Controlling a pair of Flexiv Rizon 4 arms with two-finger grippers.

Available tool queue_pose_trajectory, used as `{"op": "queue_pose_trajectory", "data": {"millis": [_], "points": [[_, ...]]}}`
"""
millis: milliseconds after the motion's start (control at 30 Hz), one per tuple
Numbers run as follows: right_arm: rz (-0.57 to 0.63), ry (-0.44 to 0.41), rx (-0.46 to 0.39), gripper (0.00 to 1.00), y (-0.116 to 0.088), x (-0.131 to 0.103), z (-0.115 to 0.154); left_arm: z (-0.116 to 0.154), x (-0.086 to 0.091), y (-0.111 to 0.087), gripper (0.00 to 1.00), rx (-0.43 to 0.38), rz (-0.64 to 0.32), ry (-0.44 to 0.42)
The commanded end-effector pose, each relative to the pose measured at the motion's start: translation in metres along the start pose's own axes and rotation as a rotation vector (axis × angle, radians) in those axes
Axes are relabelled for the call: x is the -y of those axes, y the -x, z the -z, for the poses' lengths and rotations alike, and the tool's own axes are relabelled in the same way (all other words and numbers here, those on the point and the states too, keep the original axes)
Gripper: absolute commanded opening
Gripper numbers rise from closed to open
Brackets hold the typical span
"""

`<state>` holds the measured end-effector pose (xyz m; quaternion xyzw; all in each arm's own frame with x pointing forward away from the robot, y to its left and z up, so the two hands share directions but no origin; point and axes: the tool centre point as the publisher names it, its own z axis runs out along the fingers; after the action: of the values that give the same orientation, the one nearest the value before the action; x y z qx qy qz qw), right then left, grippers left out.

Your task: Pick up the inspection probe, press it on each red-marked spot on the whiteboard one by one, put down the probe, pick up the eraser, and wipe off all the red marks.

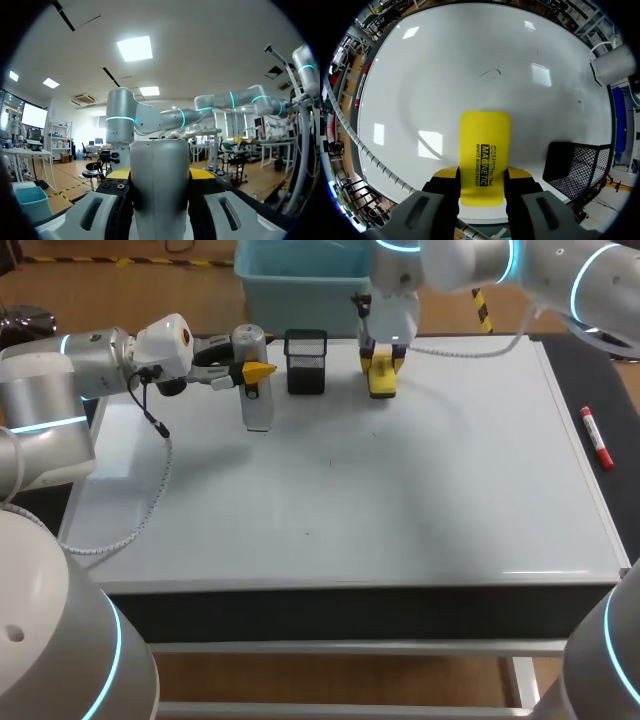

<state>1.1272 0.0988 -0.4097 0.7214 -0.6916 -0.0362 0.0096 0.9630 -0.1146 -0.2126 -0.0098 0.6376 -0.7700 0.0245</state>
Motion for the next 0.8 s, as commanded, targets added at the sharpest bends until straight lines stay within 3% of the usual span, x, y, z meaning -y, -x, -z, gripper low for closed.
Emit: {"op": "queue_pose_trajectory", "data": {"millis": [33,800], "points": [[0.006,0.015,-0.004,0.0,-0.001,0.012,-0.004,0.0,0.001,0.001,0.0,-0.001,0.0,-0.001],[-0.012,-0.032,-0.002,0.0,0.0,0.019,-0.013,0.0,0.001,0.001,0.0,-0.001,0.0,-0.001]]}}
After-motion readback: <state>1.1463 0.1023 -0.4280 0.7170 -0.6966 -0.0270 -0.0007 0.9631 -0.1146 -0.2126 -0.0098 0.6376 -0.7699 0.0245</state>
